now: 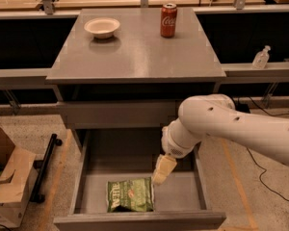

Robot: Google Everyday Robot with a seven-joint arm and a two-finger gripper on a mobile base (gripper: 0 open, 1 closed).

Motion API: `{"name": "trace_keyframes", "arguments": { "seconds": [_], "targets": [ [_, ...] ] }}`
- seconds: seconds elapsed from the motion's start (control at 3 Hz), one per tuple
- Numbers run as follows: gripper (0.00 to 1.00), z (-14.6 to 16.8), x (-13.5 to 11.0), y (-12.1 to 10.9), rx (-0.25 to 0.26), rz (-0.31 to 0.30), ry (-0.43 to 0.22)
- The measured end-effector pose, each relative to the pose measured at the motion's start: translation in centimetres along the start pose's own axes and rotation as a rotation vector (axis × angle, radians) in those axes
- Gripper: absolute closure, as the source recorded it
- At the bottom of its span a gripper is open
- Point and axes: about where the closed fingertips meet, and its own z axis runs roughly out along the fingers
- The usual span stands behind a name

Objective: Pick green jalapeno chip bag from middle drawer and place on counter

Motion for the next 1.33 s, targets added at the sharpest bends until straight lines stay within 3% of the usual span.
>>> {"name": "trace_keyframes", "arguments": {
  "seconds": [0.67, 1.0, 1.33],
  "targets": [
    [0.0, 10.1, -0.7, 0.3, -0.095, 0.081, -0.144],
    [0.0, 15.2, -0.8, 0.2, -0.13, 0.112, -0.178],
    [0.0, 19.0, -1.1, 0.1, -0.201, 0.139, -0.212]
  ]
}}
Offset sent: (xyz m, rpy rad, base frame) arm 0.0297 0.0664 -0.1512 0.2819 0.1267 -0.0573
